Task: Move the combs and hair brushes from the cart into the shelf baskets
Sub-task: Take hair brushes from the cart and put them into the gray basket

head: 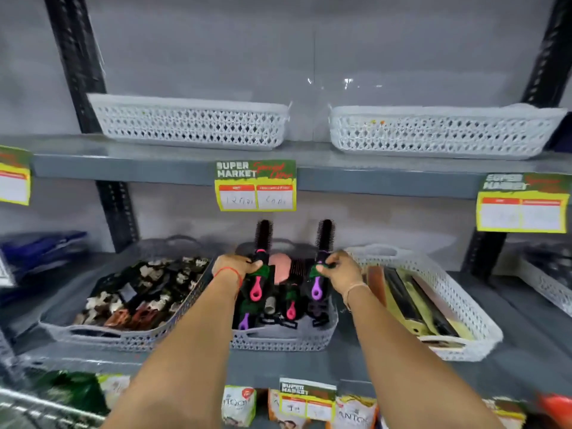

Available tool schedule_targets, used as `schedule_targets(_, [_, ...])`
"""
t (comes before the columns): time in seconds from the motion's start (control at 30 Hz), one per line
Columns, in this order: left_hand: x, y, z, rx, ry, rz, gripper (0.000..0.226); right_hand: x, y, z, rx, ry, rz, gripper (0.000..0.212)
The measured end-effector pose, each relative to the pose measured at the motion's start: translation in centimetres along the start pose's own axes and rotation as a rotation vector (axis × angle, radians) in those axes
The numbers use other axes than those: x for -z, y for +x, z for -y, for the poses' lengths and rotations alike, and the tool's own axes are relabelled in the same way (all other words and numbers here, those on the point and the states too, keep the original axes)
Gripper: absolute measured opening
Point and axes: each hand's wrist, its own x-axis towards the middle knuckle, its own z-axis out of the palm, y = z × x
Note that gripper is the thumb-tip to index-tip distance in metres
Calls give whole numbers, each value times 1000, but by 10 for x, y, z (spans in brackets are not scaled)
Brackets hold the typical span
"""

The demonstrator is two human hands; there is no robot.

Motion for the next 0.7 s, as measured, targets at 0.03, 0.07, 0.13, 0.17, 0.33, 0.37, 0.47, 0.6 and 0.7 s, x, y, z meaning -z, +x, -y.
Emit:
schedule_targets(0.03, [-4, 6, 0, 13, 24, 2, 63, -8, 4, -4, -18, -45, 30, 14])
schedule_targets(0.07, [-11, 14, 1, 30, 34, 7, 64, -18, 7, -12, -38, -85, 65, 13])
schedule_targets(0.13, [-25, 22, 1, 53, 29, -9, 68, -31, 7, -21, -63, -170, 118, 25])
schedule_targets(0.17, [-34, 25, 1, 60, 21, -12, 69, -37, 6, -26, -70, -220, 147, 27])
schedule_targets(0.33, [-66, 31, 3, 31, -21, -57, 59, -54, 4, -36, -96, -456, 206, 26])
schedule_targets(0.37, [-73, 33, 6, 20, -45, -59, 54, -56, 5, -37, -90, -495, 206, 27])
schedule_targets(0.47, [-86, 36, 11, 43, -136, -87, 49, -61, 5, -37, -38, -628, 204, 32])
schedule_targets(0.6, [-88, 32, 13, 11, 49, -227, 57, -66, -6, -40, 61, -867, 169, 31])
schedule_targets(0.7, [-81, 23, 23, -117, -7, -256, 64, -61, -7, -29, 64, -896, 203, 36])
